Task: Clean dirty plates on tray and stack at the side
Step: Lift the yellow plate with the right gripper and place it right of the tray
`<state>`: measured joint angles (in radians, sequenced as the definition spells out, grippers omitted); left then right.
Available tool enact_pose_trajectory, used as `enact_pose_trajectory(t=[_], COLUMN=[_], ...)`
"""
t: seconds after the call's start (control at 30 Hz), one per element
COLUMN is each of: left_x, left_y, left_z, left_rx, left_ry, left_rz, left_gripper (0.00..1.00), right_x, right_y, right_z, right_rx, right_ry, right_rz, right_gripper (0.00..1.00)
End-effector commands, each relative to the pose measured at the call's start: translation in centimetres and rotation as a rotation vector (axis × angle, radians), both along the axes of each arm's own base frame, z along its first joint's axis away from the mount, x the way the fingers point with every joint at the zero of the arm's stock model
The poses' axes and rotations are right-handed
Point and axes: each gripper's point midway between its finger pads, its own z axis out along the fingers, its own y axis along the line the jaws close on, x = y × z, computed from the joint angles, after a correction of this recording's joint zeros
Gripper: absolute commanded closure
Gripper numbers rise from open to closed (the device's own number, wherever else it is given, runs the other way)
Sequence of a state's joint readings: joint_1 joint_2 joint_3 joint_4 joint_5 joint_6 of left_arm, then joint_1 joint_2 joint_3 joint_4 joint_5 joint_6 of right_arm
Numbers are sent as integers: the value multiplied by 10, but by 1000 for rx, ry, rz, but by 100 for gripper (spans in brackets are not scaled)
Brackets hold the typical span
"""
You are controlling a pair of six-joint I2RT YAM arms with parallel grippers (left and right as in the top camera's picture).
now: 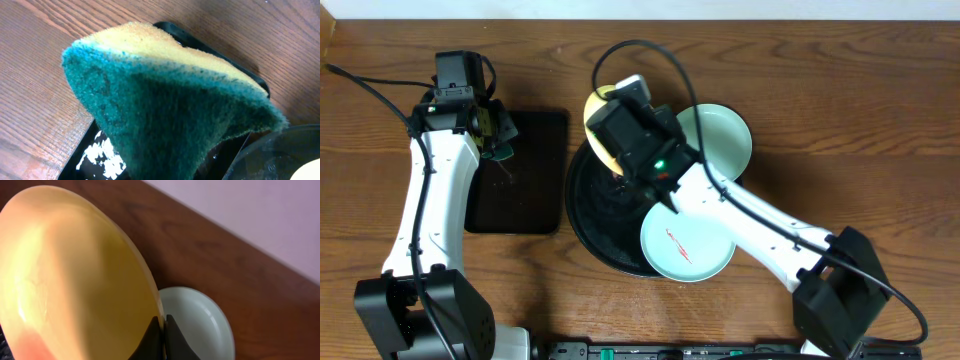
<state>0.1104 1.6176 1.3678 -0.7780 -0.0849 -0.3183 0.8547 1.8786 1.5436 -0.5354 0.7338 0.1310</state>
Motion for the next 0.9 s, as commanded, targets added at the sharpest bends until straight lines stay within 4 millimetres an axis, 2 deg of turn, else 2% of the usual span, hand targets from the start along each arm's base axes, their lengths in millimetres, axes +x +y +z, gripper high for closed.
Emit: enact_pose_trajectory(t=[0.0,0.33,0.43,0.67,0.87], left_x=[1,0,0,-1,-1], left_y=[2,2,2,1,1], left_z=[6,5,5,2,2], left_rx=[0,-1,-1,-2,-2], left_ry=[-20,-17,-15,-8,-7], left_rz=[19,19,19,19,19], left_gripper=[93,92,92,93,93], right_x=[1,-3,-3,-2,-7], right_y=[-8,-17,-18,-14,-3], right_z=[28,76,83,76,46], right_rx=[-131,-305,-321,-320,-251], right_ry=[-122,-327,-349,-318,-202], right_rz=[-43,-159,-174,-131,-40], right_gripper=[99,99,99,99,99])
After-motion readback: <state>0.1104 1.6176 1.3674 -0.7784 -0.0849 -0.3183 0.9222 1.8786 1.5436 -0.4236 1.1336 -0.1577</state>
